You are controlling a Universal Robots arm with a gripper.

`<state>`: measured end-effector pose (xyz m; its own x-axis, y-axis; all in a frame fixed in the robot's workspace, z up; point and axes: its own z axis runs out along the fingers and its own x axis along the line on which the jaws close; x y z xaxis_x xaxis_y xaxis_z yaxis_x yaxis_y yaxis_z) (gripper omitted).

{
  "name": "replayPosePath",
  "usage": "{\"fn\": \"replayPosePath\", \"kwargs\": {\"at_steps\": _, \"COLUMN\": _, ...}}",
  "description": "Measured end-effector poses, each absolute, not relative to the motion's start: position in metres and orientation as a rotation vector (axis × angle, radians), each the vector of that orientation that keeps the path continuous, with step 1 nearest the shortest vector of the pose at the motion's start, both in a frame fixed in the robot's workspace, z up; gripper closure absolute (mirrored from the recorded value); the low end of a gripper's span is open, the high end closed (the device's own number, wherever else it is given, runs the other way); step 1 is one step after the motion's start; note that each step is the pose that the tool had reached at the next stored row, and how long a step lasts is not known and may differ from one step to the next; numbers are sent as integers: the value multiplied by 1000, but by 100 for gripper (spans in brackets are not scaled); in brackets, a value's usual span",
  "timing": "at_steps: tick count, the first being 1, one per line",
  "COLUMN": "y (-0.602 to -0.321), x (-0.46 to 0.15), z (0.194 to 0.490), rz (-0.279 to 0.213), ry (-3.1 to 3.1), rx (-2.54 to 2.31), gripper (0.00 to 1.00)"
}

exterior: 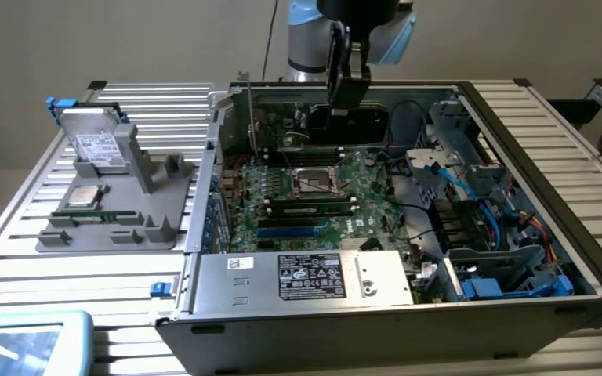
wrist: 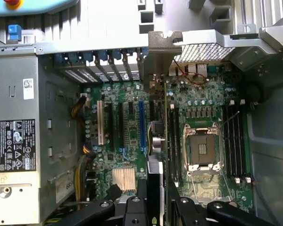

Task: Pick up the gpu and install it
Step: 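Insert the gpu into the slot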

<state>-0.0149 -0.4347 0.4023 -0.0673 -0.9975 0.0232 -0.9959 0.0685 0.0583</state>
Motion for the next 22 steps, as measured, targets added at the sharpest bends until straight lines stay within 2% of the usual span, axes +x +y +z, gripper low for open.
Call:
{"fn": "replayPosePath", "kwargs": {"at_steps": 7, "y": -434, "x": -15, "z": 402, "rz": -21, "ry": -2246, "rx": 2097, "gripper": 73}}
{"fn": "replayPosePath", "kwargs": {"at_steps": 22, "y": -421, "x": -27, "z": 391, "rz": -19, "ry": -2246, "rx": 2098, "gripper": 73}}
